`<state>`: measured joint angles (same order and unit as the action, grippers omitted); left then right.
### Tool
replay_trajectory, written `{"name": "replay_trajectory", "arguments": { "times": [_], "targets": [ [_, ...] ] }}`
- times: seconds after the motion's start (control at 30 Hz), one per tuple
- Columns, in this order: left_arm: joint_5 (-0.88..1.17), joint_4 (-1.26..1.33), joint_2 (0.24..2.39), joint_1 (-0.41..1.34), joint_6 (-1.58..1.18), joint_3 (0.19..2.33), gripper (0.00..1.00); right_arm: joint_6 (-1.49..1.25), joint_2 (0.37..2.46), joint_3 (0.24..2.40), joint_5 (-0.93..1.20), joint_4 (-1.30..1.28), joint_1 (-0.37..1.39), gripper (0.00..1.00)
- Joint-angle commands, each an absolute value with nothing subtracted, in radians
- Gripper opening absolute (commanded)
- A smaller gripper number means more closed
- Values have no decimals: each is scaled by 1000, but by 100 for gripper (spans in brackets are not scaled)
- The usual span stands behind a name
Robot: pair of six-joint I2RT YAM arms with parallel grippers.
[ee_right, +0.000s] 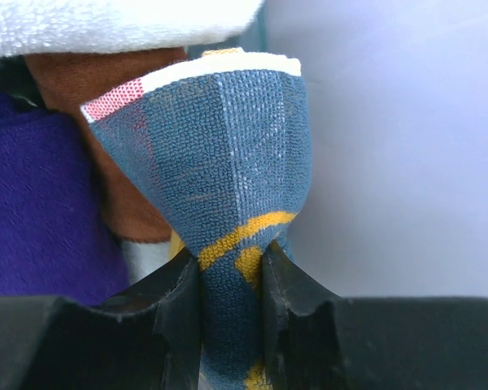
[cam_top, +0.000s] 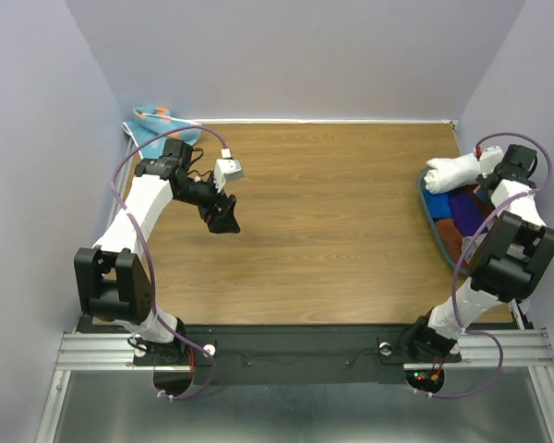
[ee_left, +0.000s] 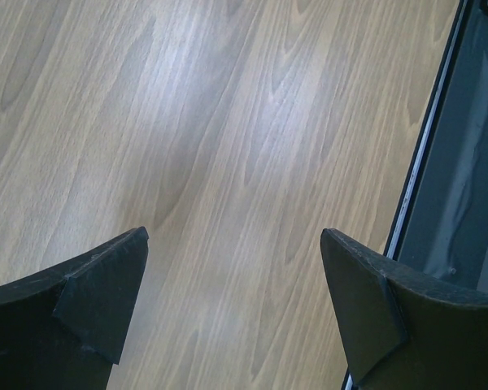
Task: Roll the towels
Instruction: Place the rolled towel into the container
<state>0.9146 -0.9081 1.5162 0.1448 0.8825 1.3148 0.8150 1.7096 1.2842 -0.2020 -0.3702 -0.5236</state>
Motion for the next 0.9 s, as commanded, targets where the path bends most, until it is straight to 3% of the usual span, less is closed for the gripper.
{"name": "replay_trajectory", "arguments": {
  "times": [0.0, 0.17, 0.27, 0.3, 0.33, 0.47, 0.67, 0.87],
  "targets": [
    [920, -920, 1494, 149, 874, 1313, 99, 779, 1717, 1275, -173, -296, -529, 1],
    [916, -919, 1502, 149, 874, 1310, 99, 730, 1726, 1285, -127, -359, -528, 2],
    [913, -923, 1512, 149, 876, 1322, 99, 716, 1744, 1296, -118, -382, -529, 21],
    [913, -925, 1519, 149, 876, 1325, 99, 713, 1749, 1301, -118, -388, -529, 44],
    [913, -925, 1522, 149, 876, 1328, 99, 712, 1755, 1304, -118, -391, -529, 53],
    [907, -931, 1522, 149, 877, 1335, 99, 709, 1750, 1334, -100, -420, -529, 75],
    [902, -919, 1523, 149, 858, 1339, 99, 701, 1726, 1396, -69, -486, -529, 79],
    [845, -801, 1509, 134, 750, 1365, 99, 681, 1697, 1523, -20, -597, -529, 89]
  ]
}}
